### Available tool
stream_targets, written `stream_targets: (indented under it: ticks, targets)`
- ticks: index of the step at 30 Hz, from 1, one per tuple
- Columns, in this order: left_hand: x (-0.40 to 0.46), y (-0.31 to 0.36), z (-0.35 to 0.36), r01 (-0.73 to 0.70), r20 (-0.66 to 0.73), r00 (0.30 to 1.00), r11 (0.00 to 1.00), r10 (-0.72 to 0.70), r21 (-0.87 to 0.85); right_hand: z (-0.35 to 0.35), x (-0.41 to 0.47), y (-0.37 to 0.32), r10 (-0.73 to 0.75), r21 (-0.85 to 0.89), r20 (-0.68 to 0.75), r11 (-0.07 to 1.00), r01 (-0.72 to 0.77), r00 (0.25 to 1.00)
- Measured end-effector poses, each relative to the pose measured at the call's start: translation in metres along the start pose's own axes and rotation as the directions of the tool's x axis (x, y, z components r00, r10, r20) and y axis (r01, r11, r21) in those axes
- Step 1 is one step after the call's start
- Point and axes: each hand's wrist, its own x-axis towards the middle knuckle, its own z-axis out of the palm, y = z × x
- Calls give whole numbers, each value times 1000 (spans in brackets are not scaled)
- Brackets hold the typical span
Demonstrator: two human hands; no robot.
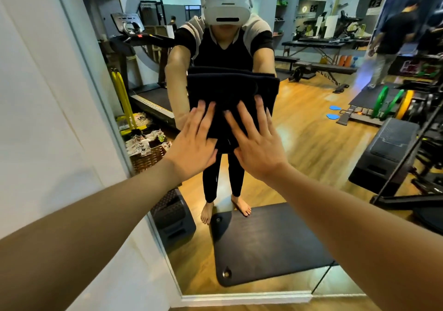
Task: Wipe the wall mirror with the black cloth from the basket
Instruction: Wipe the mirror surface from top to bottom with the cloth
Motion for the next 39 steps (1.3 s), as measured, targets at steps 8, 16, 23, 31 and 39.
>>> stream_targets:
  ticks: [8, 16, 23, 31, 39]
  targets:
    - [117, 35, -50, 36, -111, 993, 994, -25, 102, -56, 20, 92, 136, -9, 35, 991, -136, 990]
    - [107, -56, -117, 195, -86, 979, 970, -183, 148, -91, 124, 50, 53, 140, -171, 990, -30, 984]
    - [-25, -81, -81, 263, 38, 962, 958, -269, 118, -35, 104, -54, -120, 149, -128, 979, 138, 985]
    - [-44, -17, -14, 74, 9, 997, 997, -74, 17, 17, 0, -28, -130, 96, -83, 986, 138, 988]
    - [43, 86, 37, -200, -47, 979, 979, 198, -34, 31, -102, 93, -14, 66, -34, 998, 17, 999]
